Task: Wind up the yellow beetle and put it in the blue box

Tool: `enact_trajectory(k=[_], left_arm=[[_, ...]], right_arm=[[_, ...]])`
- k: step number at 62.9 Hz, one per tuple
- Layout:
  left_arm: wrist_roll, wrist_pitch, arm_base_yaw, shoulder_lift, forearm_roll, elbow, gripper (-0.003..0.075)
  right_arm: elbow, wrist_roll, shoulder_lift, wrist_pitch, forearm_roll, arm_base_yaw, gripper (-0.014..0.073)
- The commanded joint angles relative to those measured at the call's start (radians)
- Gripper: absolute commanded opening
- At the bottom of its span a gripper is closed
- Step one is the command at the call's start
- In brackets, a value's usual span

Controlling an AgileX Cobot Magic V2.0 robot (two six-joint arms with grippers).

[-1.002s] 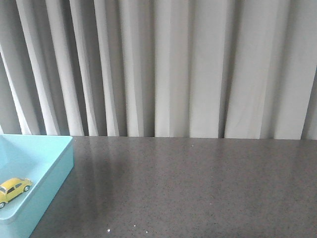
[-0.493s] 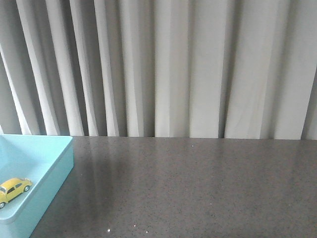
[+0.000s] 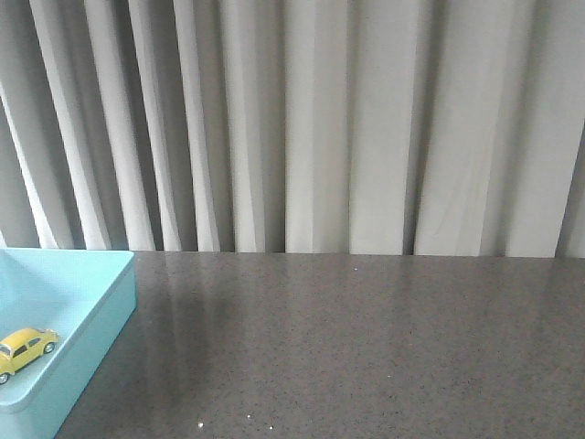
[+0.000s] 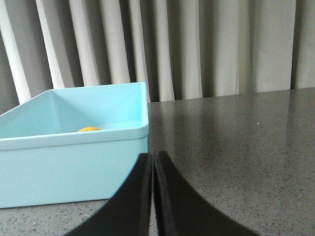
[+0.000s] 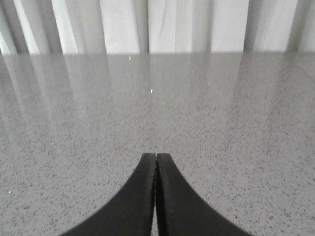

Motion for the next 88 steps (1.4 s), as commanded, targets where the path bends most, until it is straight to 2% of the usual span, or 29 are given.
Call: enact_trajectory(k=[1,16,28,88], left_arm=[[-0.008,-0.074,0.001,-0.016,-0.003,-0.01,-0.0006],[-0.008,-0.074,0.001,-0.016,-0.003,-0.01,-0.0006],[-0.008,-0.074,0.001,-0.016,-0.003,-0.01,-0.0006],[-0.008,-0.074,0.001,-0.016,-0.003,-0.01,-0.0006]], right_arm=[[0.077,0.002,-0.086,-0.187,0.008,-0.007,-0.0005],[0.232,-0.001,-0.203,-0.299,0.007,-0.007,-0.0004],[0.23,-0.001,-0.215,-0.25,0.008,-0.005,-0.0004],[0.23,-0.001,-0.215,-0.253,0.008,-0.005,-0.0004]])
